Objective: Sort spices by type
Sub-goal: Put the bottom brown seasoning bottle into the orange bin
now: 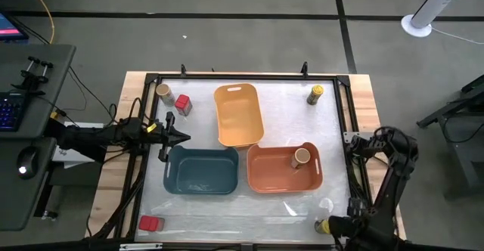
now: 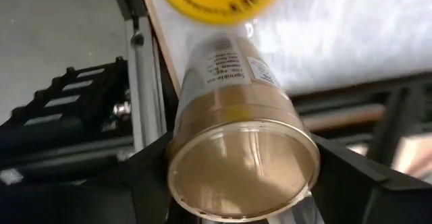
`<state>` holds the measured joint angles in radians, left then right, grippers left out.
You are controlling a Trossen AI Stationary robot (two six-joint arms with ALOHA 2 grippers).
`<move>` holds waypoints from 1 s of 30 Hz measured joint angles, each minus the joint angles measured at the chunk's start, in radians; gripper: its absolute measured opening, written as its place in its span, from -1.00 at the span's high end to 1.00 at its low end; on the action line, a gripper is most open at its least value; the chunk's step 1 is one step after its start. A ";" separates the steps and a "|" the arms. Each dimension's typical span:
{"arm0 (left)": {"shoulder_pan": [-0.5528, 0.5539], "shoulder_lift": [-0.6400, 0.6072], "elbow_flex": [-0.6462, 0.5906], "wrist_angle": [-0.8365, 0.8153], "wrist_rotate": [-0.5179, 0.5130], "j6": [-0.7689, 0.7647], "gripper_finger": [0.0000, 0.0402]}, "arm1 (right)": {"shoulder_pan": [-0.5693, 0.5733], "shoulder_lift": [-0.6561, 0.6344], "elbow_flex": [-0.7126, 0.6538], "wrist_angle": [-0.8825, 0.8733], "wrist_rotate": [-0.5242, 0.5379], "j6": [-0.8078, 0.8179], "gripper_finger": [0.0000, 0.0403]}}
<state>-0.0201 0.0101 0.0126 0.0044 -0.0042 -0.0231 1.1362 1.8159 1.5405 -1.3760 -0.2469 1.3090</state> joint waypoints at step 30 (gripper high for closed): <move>0.000 0.000 0.000 0.000 0.000 0.000 1.00 | -0.626 -0.157 0.148 -0.195 0.285 -0.411 -0.37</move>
<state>-0.0202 0.0101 0.0128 0.0044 -0.0044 -0.0231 0.5105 1.6588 1.6888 -1.5713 0.0377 0.8976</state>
